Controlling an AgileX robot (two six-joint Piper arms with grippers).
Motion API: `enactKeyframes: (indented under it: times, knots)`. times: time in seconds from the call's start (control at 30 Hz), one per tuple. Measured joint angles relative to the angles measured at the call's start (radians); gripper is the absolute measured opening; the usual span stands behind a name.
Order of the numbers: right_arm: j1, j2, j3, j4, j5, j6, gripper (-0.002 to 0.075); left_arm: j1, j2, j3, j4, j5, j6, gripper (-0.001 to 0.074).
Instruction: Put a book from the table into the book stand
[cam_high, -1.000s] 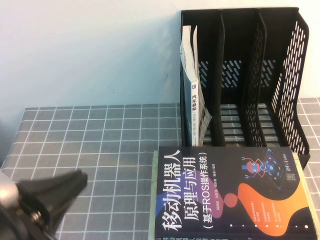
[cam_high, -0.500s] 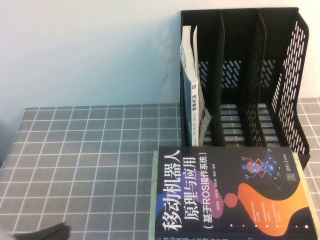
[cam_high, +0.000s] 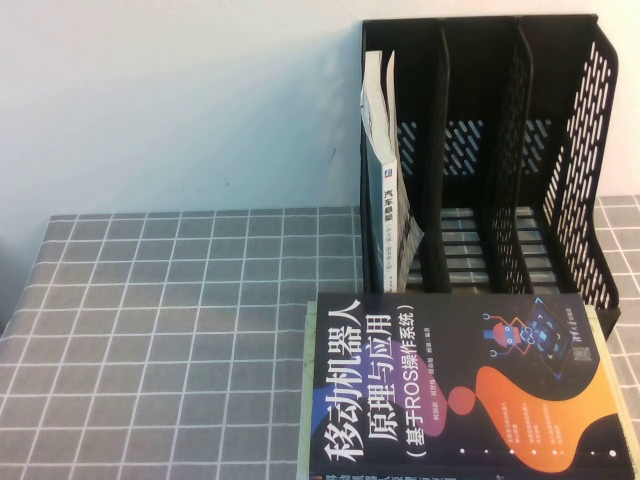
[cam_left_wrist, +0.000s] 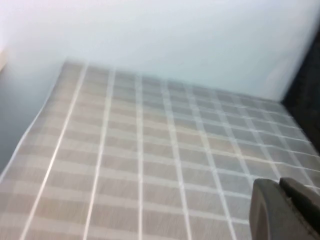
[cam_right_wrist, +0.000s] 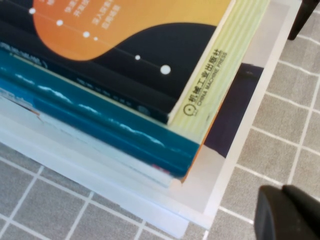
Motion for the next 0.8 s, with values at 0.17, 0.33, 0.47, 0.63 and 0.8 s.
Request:
enactKeyframes:
  times: [0.17, 0.33, 0.47, 0.63, 0.8]
  knots:
    - [0.000, 0.000, 0.000, 0.000, 0.000, 0.000, -0.0003, 0.067, -0.002, -0.002, -0.071, 0.092, -0.025, 0.0001]
    - [0.000, 0.000, 0.000, 0.000, 0.000, 0.000, -0.0003, 0.071, -0.002, -0.002, -0.074, 0.093, 0.095, 0.0001]
    - [0.000, 0.000, 0.000, 0.000, 0.000, 0.000, -0.0003, 0.072, -0.002, -0.002, -0.123, 0.094, 0.276, 0.0001]
    - [0.000, 0.000, 0.000, 0.000, 0.000, 0.000, -0.0003, 0.072, -0.002, -0.003, -0.211, 0.096, 0.481, 0.0001]
    - [0.000, 0.000, 0.000, 0.000, 0.000, 0.000, -0.0003, 0.072, -0.002, -0.003, -0.234, 0.098, 0.521, 0.0001]
